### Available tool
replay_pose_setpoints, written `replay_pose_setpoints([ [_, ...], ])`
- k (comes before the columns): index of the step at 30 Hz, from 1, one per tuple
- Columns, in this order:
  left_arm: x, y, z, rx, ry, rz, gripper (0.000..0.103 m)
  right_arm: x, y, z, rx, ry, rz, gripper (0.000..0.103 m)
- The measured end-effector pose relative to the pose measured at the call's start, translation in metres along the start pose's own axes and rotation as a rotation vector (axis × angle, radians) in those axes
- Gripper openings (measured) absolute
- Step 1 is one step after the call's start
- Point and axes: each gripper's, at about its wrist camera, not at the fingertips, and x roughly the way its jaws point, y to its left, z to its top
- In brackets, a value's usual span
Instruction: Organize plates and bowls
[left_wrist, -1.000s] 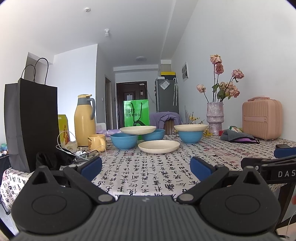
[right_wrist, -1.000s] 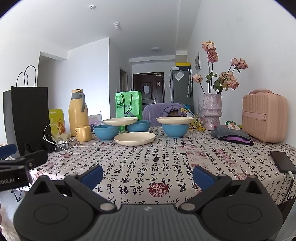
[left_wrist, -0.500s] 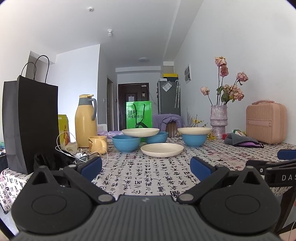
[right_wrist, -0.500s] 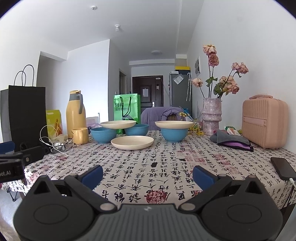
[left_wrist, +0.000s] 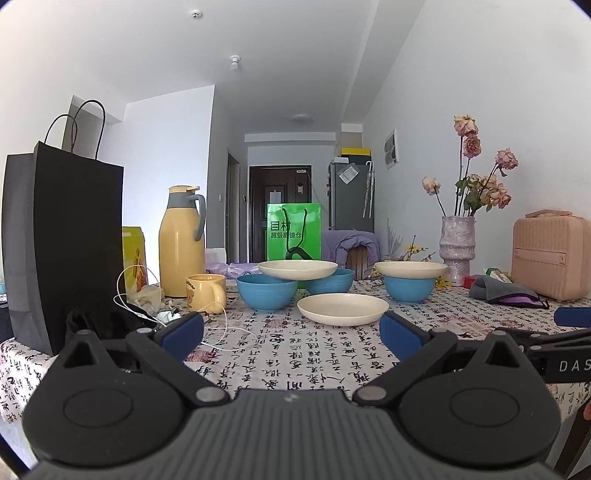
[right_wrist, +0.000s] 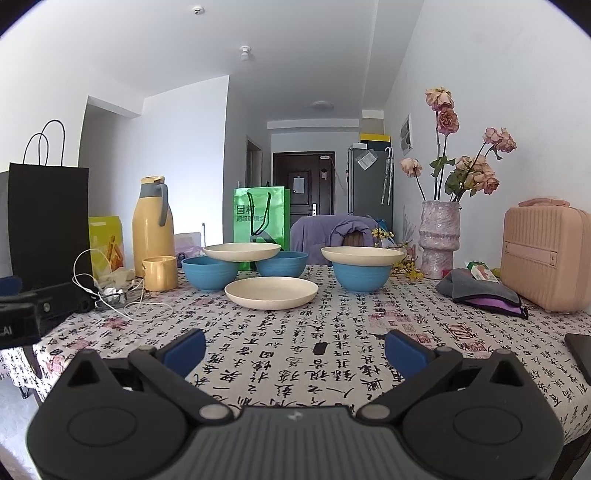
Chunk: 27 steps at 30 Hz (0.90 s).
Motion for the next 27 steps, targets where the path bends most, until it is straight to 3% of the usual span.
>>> replay_pose_setpoints([
  [10, 0.052, 0.009, 0.009, -0.036, 0.008, 0.033, 0.103, 0.044, -0.009, 0.016, 0.029, 0.0, -0.015, 0.103],
  [14, 0.084, 0.013, 0.013, -0.08, 0.034, -0.005, 0.103, 0.07, -0.018, 0.027, 0.059, -0.015, -0.031, 0.103],
  [20, 0.128, 0.005, 0.016, 0.011, 0.06, -0.012, 0.103, 0.114, -0.038, 0.042, 0.118, -0.026, -0.009, 0.103],
  [23, 0.156, 0.007, 0.018, -0.027, 0.114, -0.045, 0.103, 0.135, -0.046, 0.049, 0.137, -0.07, -0.027, 0.103],
  [25, 0.177, 0.013, 0.021, -0.094, 0.151, -0.079, 0.103, 0.154, -0.053, 0.058, 0.141, -0.012, 0.023, 0.103],
  [27, 0.197, 0.016, 0.025, -0.107, 0.162, -0.063, 0.103, 0.178, -0.057, 0.066, 0.133, 0.076, 0.055, 0.103],
])
